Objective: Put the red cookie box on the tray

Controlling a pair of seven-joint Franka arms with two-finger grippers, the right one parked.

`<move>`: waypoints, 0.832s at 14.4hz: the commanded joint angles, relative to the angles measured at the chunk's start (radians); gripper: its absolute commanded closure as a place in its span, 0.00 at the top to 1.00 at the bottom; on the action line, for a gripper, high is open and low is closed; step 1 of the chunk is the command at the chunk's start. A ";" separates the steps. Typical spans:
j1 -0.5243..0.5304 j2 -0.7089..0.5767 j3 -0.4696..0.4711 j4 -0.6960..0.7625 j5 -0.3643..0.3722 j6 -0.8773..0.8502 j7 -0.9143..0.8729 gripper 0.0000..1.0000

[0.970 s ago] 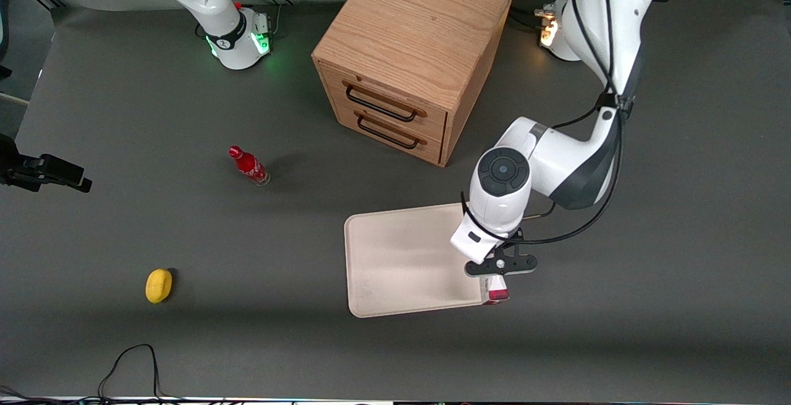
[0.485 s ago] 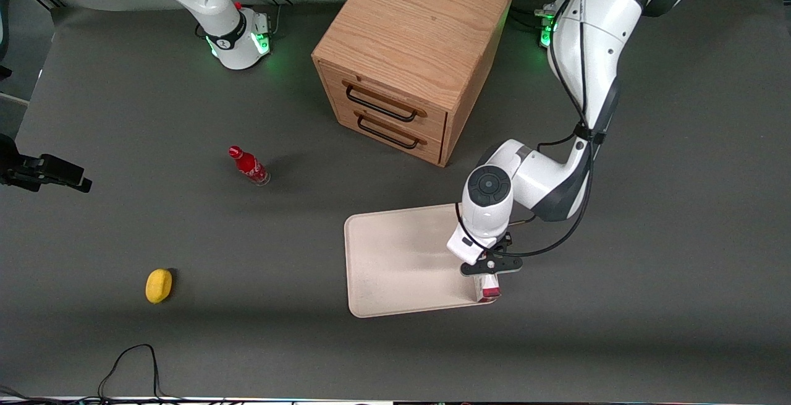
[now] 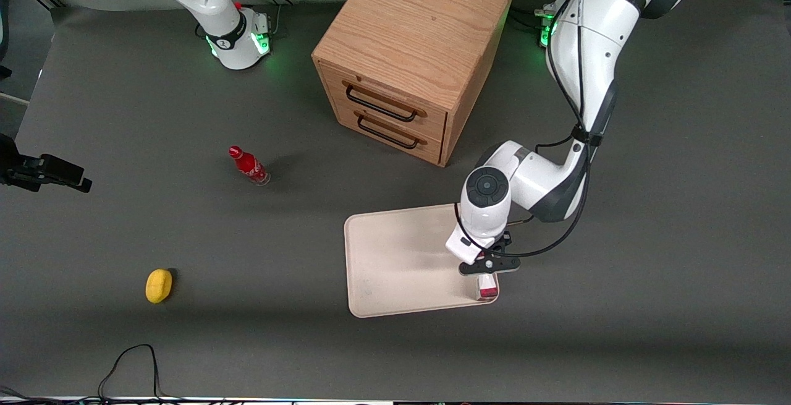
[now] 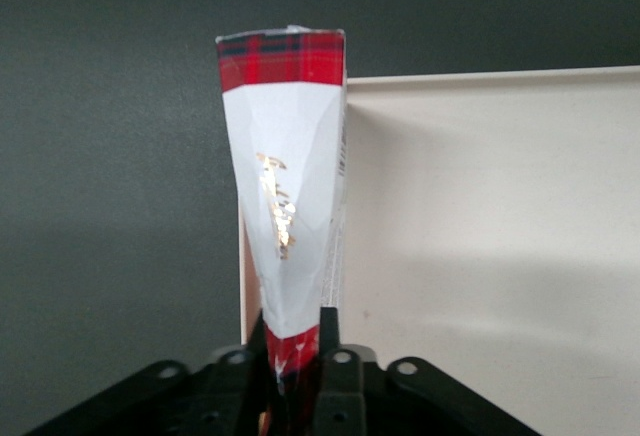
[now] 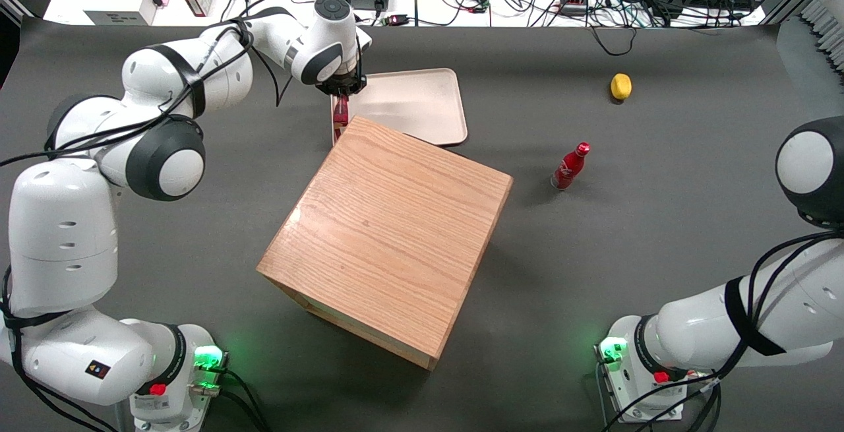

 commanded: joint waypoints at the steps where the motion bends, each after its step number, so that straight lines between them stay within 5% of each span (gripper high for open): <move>1: 0.028 -0.075 -0.003 -0.025 0.017 -0.011 -0.010 1.00; 5: 0.091 -0.302 0.037 -0.113 -0.084 -0.115 0.078 1.00; 9: 0.154 -0.509 0.175 -0.111 -0.224 -0.420 0.535 1.00; 12: 0.213 -0.658 0.227 -0.157 -0.230 -0.554 0.715 1.00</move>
